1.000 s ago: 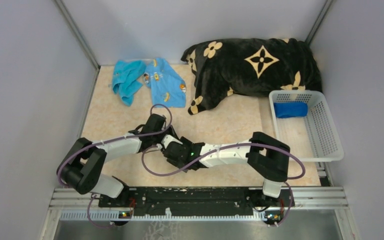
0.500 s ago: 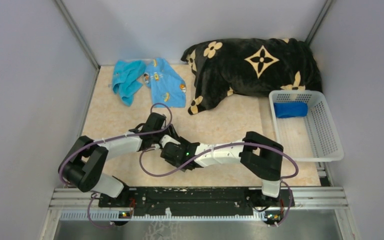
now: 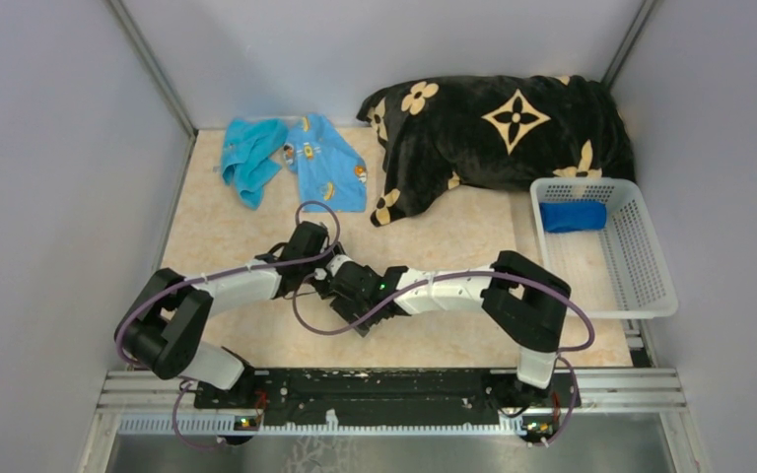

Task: Roll the towels
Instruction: Roll the towel at the center of the board.

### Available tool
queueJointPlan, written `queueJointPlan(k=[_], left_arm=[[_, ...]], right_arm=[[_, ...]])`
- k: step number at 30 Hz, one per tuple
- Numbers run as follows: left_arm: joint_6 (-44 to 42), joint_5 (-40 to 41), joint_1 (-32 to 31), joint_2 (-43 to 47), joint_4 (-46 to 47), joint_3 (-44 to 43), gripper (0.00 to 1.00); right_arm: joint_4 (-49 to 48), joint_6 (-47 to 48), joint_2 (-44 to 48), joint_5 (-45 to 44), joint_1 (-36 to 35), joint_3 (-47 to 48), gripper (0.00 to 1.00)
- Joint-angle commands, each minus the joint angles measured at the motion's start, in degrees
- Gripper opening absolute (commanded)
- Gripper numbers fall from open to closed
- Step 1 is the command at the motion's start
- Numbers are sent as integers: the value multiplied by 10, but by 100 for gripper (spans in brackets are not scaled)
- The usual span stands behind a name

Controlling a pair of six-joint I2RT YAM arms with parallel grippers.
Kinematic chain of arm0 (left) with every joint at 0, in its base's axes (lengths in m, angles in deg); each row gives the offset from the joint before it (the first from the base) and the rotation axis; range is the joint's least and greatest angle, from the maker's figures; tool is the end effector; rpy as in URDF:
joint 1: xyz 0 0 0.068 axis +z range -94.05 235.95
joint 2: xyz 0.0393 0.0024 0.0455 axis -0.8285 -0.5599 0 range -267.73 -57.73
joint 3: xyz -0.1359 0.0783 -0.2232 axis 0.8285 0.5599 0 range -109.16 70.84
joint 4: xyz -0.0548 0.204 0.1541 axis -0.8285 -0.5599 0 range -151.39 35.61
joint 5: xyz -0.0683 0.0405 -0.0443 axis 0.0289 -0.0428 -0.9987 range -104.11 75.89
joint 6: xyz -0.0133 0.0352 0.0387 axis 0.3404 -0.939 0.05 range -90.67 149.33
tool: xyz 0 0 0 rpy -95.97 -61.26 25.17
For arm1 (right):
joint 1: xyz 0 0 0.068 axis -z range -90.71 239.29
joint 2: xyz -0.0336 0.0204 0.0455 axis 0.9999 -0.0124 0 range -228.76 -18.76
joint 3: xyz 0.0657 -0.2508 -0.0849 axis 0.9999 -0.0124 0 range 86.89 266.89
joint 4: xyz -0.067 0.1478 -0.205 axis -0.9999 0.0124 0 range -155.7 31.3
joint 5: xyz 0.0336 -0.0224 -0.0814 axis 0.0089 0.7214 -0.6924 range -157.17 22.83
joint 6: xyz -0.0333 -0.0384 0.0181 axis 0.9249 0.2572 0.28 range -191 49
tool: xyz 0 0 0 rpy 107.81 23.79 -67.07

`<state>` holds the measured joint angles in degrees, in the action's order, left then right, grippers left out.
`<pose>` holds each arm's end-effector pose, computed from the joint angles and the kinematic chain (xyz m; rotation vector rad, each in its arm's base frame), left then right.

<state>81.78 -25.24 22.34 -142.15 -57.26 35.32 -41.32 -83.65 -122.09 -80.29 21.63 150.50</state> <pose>0.2195 -0.1541 0.1455 -0.3472 2.6424 -0.8197 0.1424 0.3254 0.1623 -1.1605 2.3800 0.1601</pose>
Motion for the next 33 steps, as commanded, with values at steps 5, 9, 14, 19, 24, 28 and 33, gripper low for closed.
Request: queueJointPlan(k=[5,9,14,19,24,28,33], left_arm=[[-17,61,-13,-20,-63,32,59],[-12,65,-15,-17,-66,33,58],[-5,76,-21,-11,-71,34,56],[-2,84,-28,-14,-79,30,56],[0,96,-33,-16,-90,26,55],[0,98,-36,-21,-96,19,55],[1,99,-39,-24,-101,12,55]], right_arm=[[-33,-94,22,30,50,-23,72],[-26,-101,23,4,51,2,72],[-22,-111,61,-17,51,10,72],[-20,-116,60,-11,51,28,72],[-39,-114,91,-3,49,26,71],[-39,-91,124,-42,32,38,71],[-60,-70,116,-31,27,42,71]])
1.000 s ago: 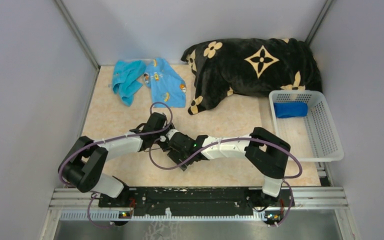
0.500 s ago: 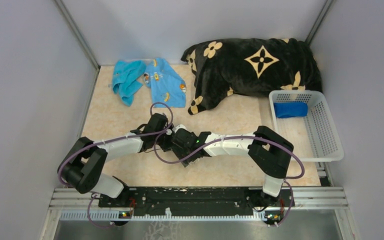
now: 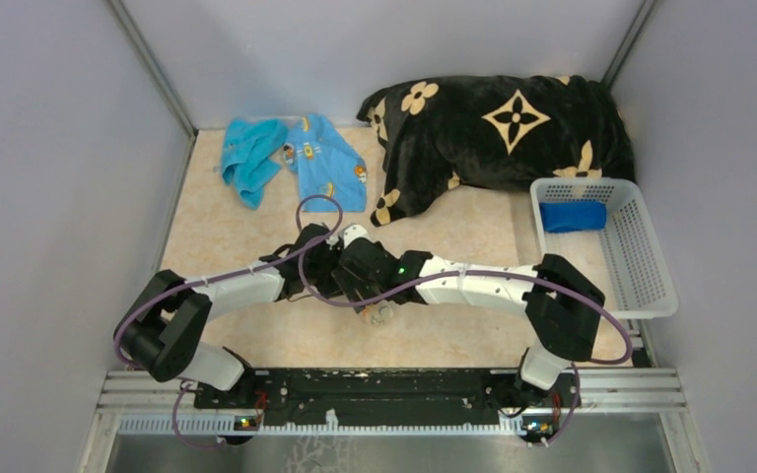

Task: Roll the towels
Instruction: Roll the towel at the center of the board, then pick up the towel at the center of the board.

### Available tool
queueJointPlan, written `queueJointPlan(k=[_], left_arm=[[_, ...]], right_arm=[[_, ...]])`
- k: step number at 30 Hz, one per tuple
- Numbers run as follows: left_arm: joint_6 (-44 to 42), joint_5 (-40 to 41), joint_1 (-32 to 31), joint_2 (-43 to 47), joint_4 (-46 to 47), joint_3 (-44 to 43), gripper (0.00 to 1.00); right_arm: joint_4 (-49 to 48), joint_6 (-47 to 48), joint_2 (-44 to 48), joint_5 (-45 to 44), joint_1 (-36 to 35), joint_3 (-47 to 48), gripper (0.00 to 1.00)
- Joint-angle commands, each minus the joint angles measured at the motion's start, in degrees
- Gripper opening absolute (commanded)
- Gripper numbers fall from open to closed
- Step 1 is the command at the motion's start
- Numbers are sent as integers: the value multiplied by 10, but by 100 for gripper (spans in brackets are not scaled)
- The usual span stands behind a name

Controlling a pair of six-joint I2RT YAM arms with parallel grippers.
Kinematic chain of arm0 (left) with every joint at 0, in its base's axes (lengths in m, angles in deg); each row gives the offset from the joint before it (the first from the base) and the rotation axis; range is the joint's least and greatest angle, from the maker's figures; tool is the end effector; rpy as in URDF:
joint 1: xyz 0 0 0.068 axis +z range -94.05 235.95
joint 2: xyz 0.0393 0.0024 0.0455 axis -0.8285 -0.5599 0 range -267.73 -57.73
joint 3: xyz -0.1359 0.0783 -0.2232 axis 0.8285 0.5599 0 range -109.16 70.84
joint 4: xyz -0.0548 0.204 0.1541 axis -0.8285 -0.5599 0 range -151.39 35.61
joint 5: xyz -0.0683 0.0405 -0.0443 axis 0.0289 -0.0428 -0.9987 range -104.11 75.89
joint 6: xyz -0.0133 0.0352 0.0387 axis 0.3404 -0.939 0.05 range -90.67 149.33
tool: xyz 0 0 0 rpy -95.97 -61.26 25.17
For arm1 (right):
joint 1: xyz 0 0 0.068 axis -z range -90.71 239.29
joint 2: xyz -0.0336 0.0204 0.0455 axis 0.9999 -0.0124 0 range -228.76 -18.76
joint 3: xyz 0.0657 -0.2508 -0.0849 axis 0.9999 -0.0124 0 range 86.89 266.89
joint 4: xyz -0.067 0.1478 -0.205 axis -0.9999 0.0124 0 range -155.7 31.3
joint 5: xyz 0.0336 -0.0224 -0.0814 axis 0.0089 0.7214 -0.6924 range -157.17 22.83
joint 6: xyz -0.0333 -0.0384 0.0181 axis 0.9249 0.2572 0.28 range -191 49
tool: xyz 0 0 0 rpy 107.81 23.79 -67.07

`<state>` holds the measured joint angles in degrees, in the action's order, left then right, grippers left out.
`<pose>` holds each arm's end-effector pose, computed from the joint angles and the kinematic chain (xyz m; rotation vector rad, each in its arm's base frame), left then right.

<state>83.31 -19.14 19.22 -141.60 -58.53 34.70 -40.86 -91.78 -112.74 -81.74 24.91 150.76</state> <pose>0.2135 -0.1631 0.1490 -0.3562 2.6159 -0.7306 0.1562 0.3050 0.2171 -0.8377 2.3666 0.3001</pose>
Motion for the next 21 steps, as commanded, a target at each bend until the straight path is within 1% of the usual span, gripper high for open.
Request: queueJointPlan(k=[1,6,9,15,21], left_arm=[[-13,38,-9,-29,-89,18,55],[-12,39,-10,-25,-91,18,55],[-11,37,-10,-24,-90,15,55],[-14,34,-10,-21,-83,15,56],[-21,29,-9,-26,-71,14,56]], right_arm=[[-65,11,16,-13,-5,42,71],[-72,7,-26,-16,-6,37,72],[-81,11,-44,-3,-5,23,72],[-147,19,-40,34,4,-48,73],[-172,36,-53,24,6,-80,73]])
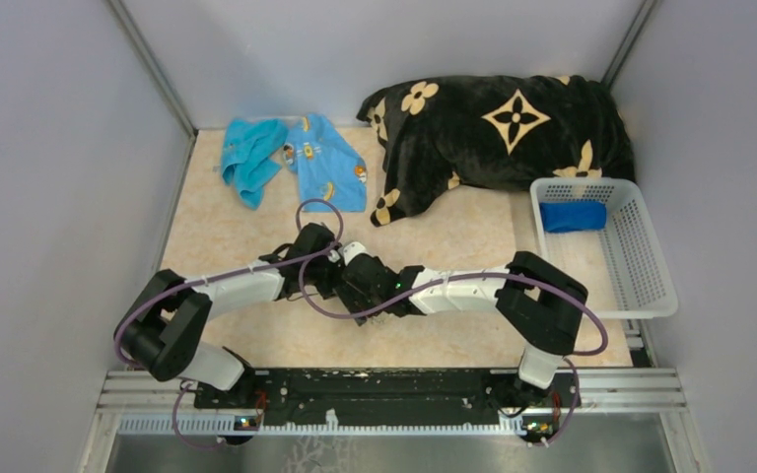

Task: Roll the towels
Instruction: Pick up the towel at the center of the board.

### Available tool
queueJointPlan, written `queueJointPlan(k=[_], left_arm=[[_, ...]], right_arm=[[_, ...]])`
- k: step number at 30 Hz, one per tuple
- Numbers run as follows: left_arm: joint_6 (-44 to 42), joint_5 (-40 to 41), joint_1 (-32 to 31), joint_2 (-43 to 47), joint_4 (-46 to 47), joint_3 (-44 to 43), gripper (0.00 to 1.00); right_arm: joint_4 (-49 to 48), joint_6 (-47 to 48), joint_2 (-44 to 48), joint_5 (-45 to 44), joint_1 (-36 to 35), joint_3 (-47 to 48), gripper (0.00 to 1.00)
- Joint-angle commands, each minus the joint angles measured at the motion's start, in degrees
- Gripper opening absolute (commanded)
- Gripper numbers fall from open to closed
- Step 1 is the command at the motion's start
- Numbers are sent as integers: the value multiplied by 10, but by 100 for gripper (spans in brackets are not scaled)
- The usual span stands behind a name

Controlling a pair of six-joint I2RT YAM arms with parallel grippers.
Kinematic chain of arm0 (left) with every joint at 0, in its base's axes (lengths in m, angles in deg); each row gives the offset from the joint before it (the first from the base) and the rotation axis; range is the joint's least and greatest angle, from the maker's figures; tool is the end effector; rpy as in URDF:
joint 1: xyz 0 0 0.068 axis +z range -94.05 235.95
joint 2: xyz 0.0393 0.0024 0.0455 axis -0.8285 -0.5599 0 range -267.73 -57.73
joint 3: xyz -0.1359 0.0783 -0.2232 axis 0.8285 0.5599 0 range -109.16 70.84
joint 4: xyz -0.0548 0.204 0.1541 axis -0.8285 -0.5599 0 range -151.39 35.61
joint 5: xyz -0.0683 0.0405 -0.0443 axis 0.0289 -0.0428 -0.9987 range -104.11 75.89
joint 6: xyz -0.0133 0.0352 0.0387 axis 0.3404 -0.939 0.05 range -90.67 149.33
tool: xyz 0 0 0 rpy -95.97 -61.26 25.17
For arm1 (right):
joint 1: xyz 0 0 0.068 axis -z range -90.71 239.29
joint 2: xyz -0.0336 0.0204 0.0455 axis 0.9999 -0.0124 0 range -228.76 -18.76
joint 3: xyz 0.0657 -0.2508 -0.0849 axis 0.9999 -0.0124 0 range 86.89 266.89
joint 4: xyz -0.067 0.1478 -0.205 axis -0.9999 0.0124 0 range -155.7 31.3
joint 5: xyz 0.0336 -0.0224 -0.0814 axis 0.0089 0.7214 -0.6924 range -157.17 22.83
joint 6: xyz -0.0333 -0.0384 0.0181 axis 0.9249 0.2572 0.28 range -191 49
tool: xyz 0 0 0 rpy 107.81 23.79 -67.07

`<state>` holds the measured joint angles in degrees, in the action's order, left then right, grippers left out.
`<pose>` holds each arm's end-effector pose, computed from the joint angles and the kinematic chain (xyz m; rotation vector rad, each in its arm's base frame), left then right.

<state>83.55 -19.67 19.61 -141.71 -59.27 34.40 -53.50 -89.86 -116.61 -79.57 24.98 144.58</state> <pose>0.2145 -0.1620 0.1491 -0.3688 2.6268 -0.7318 0.1579 0.3106 0.1768 -0.8764 2.3305 0.3609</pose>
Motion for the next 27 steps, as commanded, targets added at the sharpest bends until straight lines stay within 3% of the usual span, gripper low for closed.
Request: queueJointPlan(k=[1,6,16,23,27], left_arm=[[-24,34,-13,-26,-63,17,56],[-29,29,-10,-32,-60,17,55],[-24,18,-11,-39,-43,25,56],[-34,36,-6,-21,-52,7,63],[-63,51,25,-3,-72,-28,71]], right_arm=[[-48,16,-14,3,8,-26,73],[-58,9,-5,-1,11,-55,72],[34,2,-78,-4,11,5,63],[73,-4,-70,-4,11,-5,34],[85,-5,-37,18,11,-23,25]])
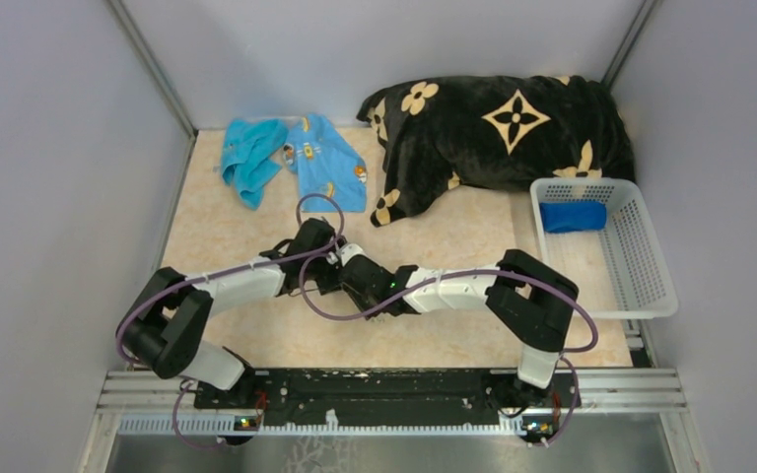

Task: Roll the towels
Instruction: Pick up the towel at the center of the board, then place the towel in the bin.

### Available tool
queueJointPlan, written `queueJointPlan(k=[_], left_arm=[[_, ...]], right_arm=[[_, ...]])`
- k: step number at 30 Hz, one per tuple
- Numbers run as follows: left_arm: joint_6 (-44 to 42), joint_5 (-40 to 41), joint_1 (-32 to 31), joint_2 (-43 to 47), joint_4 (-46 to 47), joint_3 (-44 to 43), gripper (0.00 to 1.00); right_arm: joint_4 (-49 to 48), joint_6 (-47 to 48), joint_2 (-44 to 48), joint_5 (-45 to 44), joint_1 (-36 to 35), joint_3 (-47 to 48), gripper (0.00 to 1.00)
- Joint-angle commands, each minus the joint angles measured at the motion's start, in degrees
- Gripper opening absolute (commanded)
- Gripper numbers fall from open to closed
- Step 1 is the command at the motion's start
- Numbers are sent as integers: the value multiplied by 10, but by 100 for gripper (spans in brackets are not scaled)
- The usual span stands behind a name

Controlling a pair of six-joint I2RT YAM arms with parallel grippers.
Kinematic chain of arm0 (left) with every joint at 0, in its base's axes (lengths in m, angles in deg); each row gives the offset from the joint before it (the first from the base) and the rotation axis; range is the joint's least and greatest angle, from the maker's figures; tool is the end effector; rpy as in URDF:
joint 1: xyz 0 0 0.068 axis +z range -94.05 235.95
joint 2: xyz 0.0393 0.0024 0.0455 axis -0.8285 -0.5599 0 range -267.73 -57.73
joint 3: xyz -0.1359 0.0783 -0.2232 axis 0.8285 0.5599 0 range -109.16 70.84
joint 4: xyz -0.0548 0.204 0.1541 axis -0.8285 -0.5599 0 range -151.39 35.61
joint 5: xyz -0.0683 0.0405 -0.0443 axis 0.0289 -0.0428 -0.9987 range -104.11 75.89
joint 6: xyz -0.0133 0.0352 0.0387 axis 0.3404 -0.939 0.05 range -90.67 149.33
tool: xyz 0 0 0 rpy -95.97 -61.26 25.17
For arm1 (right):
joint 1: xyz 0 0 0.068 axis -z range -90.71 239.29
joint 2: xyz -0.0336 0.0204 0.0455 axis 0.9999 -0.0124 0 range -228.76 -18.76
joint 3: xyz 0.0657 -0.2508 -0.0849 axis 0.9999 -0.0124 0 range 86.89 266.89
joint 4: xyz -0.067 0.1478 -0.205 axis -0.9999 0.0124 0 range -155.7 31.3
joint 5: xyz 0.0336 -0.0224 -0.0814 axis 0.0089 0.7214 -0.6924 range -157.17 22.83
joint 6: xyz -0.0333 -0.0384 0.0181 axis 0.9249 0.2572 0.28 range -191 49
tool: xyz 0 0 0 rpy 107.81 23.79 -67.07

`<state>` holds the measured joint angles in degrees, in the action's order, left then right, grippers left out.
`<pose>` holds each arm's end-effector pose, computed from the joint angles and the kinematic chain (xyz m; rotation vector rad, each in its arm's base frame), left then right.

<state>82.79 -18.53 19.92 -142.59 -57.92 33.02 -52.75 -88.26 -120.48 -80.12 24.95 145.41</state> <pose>0.2223 -0.1650 0.1535 -0.3598 2.5855 -0.7300 0.1604 0.3154 0.1578 -0.9329 2.3603 0.2867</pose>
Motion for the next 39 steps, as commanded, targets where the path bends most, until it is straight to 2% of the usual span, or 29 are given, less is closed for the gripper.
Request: queueJointPlan(k=[1,10,16,20,27,34,39], left_arm=[[-64,38,35,8,-91,-27,72],[-138,7,155,17,-135,-131,77],[-201,42,191,86,-182,-161,77],[-245,98,192,156,-231,-183,77],[-339,157,193,241,-219,-177,81],[-374,152,193,248,-203,-148,82],[-376,144,193,251,-200,-141,82]], right_arm=[[82,-20,10,27,11,-35,25],[125,-13,131,24,23,-65,23],[193,-35,237,-20,101,-48,23],[252,-69,315,-48,205,-19,23],[326,-112,410,-103,440,-1,20],[272,-124,438,-101,650,-47,18],[205,-152,399,-61,787,-68,18]])
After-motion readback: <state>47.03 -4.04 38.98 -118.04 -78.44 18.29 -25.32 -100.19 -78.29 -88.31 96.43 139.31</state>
